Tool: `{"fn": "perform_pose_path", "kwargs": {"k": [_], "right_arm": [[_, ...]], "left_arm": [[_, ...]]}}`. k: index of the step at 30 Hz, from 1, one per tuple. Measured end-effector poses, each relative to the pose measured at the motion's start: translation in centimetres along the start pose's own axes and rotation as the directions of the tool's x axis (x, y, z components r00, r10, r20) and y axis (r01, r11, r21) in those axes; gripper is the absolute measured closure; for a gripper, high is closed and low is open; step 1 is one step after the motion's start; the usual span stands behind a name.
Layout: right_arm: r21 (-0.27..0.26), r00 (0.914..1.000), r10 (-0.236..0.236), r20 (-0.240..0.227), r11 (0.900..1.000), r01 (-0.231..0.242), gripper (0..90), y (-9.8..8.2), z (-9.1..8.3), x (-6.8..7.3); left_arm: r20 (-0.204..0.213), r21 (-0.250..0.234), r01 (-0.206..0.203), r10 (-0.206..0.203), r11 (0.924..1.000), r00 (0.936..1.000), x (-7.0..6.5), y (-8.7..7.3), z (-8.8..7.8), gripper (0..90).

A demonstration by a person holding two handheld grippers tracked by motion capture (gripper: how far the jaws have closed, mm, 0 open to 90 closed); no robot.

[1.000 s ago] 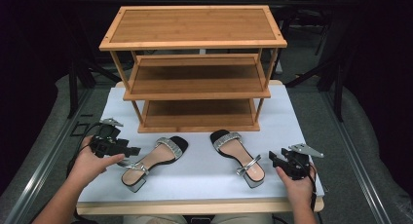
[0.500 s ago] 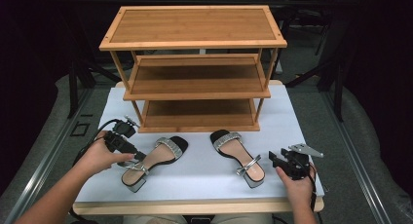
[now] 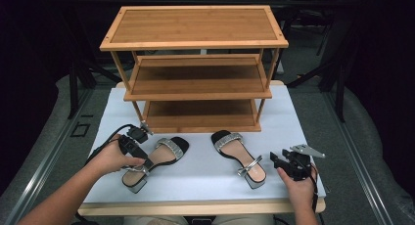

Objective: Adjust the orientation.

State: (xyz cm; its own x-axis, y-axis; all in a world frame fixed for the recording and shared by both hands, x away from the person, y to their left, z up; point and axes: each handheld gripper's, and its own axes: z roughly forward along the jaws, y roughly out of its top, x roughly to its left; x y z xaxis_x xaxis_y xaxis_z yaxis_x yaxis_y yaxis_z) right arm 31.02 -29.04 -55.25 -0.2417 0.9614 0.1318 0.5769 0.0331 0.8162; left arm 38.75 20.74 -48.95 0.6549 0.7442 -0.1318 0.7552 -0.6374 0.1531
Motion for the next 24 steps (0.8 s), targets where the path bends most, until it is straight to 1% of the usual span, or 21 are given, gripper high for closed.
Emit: {"fn": "perform_pose_path", "kwargs": {"k": [1, 3, 4, 7, 15, 16, 17, 18, 20, 24], "right_arm": [[-0.001, 1.0, -0.001, 0.0, 1.0, 0.001, 44.9, 0.0, 0.0, 0.0], [0.0, 1.0, 0.0, 0.002, 1.0, 0.0, 44.9, 0.0, 0.0, 0.0], [0.002, 1.0, 0.0, 0.001, 1.0, 0.0, 44.9, 0.0, 0.0, 0.0], [0.003, 1.0, 0.0, -0.005, 1.0, 0.0, 44.9, 0.0, 0.1, 0.0], [0.006, 1.0, -0.001, -0.003, 1.0, 0.001, 44.9, -0.1, 0.1, 0.0], [0.007, 1.0, 0.0, -0.004, 1.0, 0.0, 44.9, -0.1, 0.1, 0.0], [-0.001, 1.0, 0.0, -0.008, 1.0, 0.0, 44.9, -0.1, 0.2, 0.0], [0.007, 1.0, -0.003, -0.006, 1.0, 0.003, 44.9, -0.1, 0.1, 0.0], [0.006, 1.0, -0.001, -0.002, 1.0, 0.001, 44.9, -0.1, 0.1, 0.0], [-0.002, 1.0, 0.002, -0.008, 1.0, -0.002, 44.9, -0.1, 0.2, 0.0]], "left_arm": [[-0.003, 0.006, -0.002, 0.002, 1.0, 1.0, -0.1, 0.0, 0.1, 29.3], [0.001, 0.018, -0.002, 0.002, 0.9998, 1.0, -0.2, 0.0, 0.3, 29.0], [0.009, 0.023, 0.004, -0.005, 0.9997, 0.9999, -0.3, 0.0, 0.5, 28.8], [0.005, 0.039, 0.0, 0.0, 0.9993, 1.0, -0.5, 0.0, 0.7, 28.5], [0.031, 0.031, 0.039, -0.04, 0.9988, 0.9987, -0.4, -0.3, 1.6, 28.4], [0.03, 0.034, 0.035, -0.036, 0.9988, 0.9989, -0.4, -0.2, 1.7, 28.4], [0.03, 0.038, 0.033, -0.034, 0.9987, 0.999, -0.5, -0.1, 1.7, 29.0], [0.031, 0.042, 0.033, -0.034, 0.9986, 0.9989, -0.6, -0.1, 1.8, 30.0], [0.036, 0.053, 0.03, -0.031, 0.9981, 0.9989, -0.7, 0.0, 1.9, 33.9], [0.025, 0.069, 0.031, -0.032, 0.9971, 0.9992, -0.7, 0.2, 2.1, 35.2]]}}
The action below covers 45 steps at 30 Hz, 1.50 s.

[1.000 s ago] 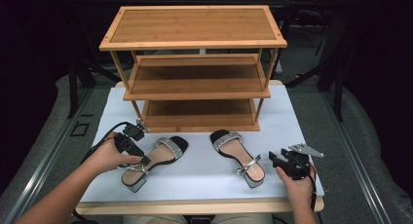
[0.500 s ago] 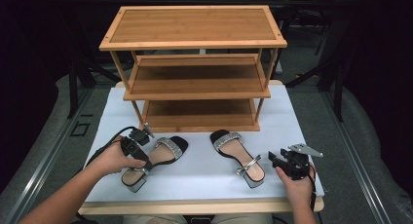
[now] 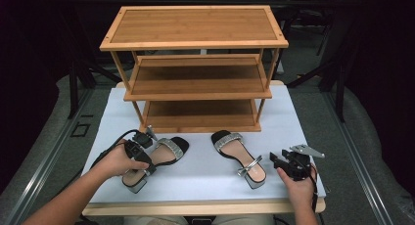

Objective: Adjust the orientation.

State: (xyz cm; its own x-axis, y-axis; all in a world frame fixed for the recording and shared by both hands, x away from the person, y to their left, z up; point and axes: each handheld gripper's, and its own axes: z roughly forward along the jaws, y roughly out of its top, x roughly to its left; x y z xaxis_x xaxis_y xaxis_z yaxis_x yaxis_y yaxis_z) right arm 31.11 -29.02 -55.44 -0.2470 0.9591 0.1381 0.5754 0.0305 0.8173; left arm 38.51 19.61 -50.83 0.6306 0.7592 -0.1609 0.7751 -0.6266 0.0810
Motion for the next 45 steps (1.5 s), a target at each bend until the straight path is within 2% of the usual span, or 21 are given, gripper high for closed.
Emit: {"fn": "perform_pose_path", "kwargs": {"k": [3, 6, 13, 20, 23, 27, 30, 31, 36, 41, 45], "right_arm": [[-0.006, 1.0, 0.0, 0.0, 1.0, 0.0, 44.9, 0.0, 0.0, 0.0], [-0.005, 1.0, -0.001, -0.002, 1.0, 0.001, 44.9, 0.0, 0.1, 0.0], [0.011, 1.0, 0.002, -0.002, 1.0, -0.002, 44.9, 0.0, 0.0, 0.0], [-0.005, 0.9999, 0.014, -0.009, 1.0, -0.014, 44.9, -0.1, 0.1, -0.1], [-0.007, 0.9999, 0.012, -0.011, 1.0, -0.012, 44.9, -0.1, 0.1, -0.1], [-0.008, 0.9999, 0.013, -0.008, 1.0, -0.013, 44.9, -0.1, 0.1, -0.1], [-0.01, 0.9998, 0.017, -0.008, 1.0, -0.017, 44.9, -0.1, 0.0, -0.1], [0.004, 0.9999, 0.015, -0.002, 1.0, -0.015, 44.9, 0.0, -0.1, -0.1], [0.003, 0.9998, 0.018, -0.001, 1.0, -0.018, 44.9, 0.0, -0.1, -0.1], [0.002, 0.9998, 0.019, -0.003, 1.0, -0.019, 44.9, 0.0, -0.1, -0.1], [0.001, 0.9998, 0.02, -0.001, 1.0, -0.02, 44.9, 0.0, -0.1, -0.1]], "left_arm": [[-0.017, 0.022, -0.016, 0.016, 0.9996, 0.9997, 0.1, 0.2, 0.1, 38.7], [-0.015, 0.043, -0.018, 0.019, 0.9989, 0.9997, 0.2, 0.4, 0.1, 39.8], [-0.027, 0.065, -0.011, 0.013, 0.9978, 0.9995, 0.1, 0.7, 0.3, 39.9], [-0.019, 0.083, 0.007, -0.006, 0.9965, 0.9998, 0.2, 0.9, 0.3, 41.0], [-0.02, 0.085, 0.008, -0.007, 0.9963, 0.9998, 0.1, 1.0, 0.3, 41.2], [-0.045, 0.082, -0.009, 0.013, 0.9966, 0.9989, 0.1, 1.0, 0.2, 41.9], [-0.047, 0.08, -0.015, 0.019, 0.9967, 0.9987, 0.1, 1.0, 0.1, 42.2], [-0.046, 0.08, -0.014, 0.017, 0.9967, 0.9988, 0.1, 1.0, 0.1, 42.3], [-0.043, 0.08, -0.014, 0.017, 0.9967, 0.9989, 0.1, 0.9, 0.0, 42.6], [-0.022, 0.087, -0.002, 0.004, 0.9962, 0.9998, 0.3, 0.8, -0.4, 42.8], [-0.021, 0.074, 0.004, -0.003, 0.9972, 0.9998, 0.2, 0.7, -0.8, 43.0]]}}
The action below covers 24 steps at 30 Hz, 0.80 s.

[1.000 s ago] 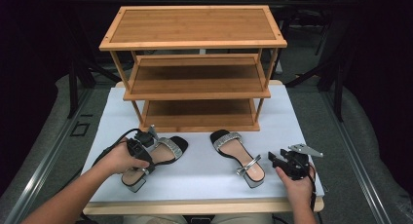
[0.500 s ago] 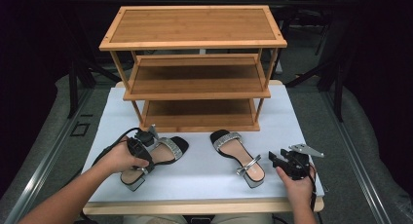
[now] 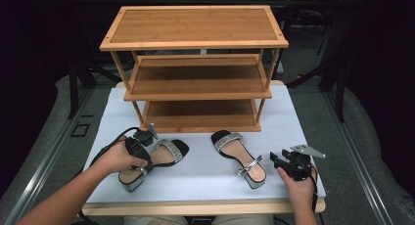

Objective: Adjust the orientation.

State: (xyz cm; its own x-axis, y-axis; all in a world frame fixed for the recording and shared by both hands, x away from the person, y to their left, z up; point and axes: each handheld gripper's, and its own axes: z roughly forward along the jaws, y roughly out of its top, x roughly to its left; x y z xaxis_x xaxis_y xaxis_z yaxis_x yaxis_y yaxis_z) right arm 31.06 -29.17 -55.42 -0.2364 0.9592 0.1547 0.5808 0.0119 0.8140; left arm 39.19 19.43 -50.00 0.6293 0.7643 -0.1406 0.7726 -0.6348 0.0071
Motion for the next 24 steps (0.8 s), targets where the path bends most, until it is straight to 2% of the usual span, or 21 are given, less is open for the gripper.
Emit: {"fn": "perform_pose_path", "kwargs": {"k": [10, 16, 24], "right_arm": [[-0.003, 1.0, 0.002, 0.0, 1.0, -0.002, 44.9, 0.0, 0.0, -0.1], [-0.005, 1.0, 0.004, 0.001, 1.0, -0.004, 44.9, 0.0, 0.0, 0.0], [-0.006, 1.0, 0.002, 0.004, 1.0, -0.002, 44.9, 0.0, 0.0, 0.0]], "left_arm": [[-0.01, -0.021, 0.001, -0.002, 0.9998, 0.9999, 0.3, -0.2, -1.4, 43.2], [-0.011, -0.053, 0.015, -0.016, 0.9985, 0.9998, 0.6, -0.1, -2.6, 43.3], [-0.01, -0.103, 0.033, -0.034, 0.9942, 0.9994, 1.1, 1.3, -3.7, 43.4]]}}
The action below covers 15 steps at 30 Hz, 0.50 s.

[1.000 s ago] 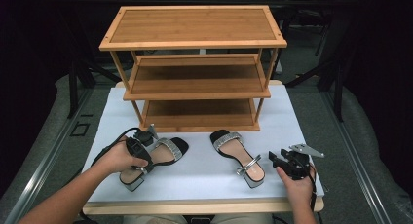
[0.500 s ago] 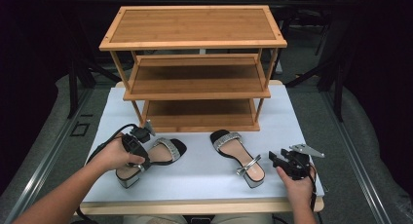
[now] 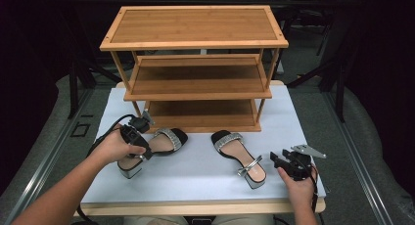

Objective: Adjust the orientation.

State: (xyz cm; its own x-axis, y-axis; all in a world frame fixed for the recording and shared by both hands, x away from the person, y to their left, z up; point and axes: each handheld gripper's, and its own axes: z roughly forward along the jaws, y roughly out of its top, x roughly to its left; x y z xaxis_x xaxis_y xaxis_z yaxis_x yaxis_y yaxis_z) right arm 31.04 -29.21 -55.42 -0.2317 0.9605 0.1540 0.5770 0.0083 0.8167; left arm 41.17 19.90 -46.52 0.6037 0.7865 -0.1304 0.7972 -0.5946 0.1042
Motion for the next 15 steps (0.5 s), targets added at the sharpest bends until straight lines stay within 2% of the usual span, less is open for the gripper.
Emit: {"fn": "perform_pose_path", "kwargs": {"k": [6, 8, 15], "right_arm": [[0.0, 1.0, 0.001, 0.0, 1.0, -0.001, 44.9, 0.0, 0.0, -0.1], [-0.014, 1.0, 0.006, -0.004, 1.0, -0.006, 44.9, -0.1, 0.1, -0.1], [-0.008, 1.0, 0.005, -0.004, 1.0, -0.005, 44.9, -0.1, 0.1, -0.2]], "left_arm": [[-0.016, -0.021, 0.025, -0.026, 0.9995, 0.9995, 0.1, 1.6, 0.8, 43.4], [-0.019, -0.023, 0.033, -0.033, 0.9992, 0.9993, 0.2, 2.2, 1.0, 43.4], [-0.017, -0.039, 0.079, -0.08, 0.9961, 0.9967, 0.7, 3.5, 1.9, 43.4]]}}
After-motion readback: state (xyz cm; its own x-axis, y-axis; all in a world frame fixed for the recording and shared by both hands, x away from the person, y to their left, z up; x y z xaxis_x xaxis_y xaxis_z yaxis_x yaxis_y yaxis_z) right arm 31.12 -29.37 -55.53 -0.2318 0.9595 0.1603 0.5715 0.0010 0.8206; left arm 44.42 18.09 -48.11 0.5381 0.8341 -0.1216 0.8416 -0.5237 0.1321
